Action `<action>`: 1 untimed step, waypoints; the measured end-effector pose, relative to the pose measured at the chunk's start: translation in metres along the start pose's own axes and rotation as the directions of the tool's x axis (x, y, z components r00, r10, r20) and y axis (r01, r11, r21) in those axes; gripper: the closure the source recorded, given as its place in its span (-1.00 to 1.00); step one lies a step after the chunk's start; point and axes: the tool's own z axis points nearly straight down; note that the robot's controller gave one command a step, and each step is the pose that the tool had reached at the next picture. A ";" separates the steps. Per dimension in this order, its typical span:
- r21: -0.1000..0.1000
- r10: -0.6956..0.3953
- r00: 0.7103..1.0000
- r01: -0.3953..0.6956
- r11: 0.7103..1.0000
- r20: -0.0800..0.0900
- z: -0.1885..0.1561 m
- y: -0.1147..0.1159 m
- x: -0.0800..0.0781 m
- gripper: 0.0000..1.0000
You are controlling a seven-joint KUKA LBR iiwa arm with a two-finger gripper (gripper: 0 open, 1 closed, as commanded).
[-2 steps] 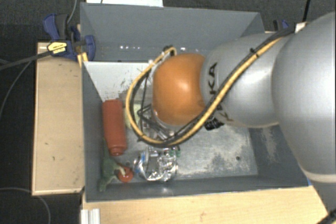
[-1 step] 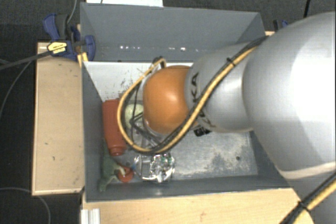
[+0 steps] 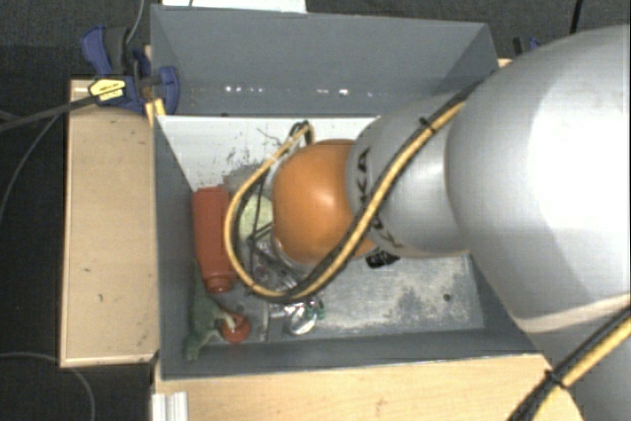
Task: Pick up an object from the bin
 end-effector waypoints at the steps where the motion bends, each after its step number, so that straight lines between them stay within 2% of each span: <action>1: 0.002 0.007 1.000 -0.007 1.000 0.000 0.000 -0.004 0.008 -1.00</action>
Offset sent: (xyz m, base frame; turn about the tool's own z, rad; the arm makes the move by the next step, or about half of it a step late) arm -0.0132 -0.0108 0.0847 0.3701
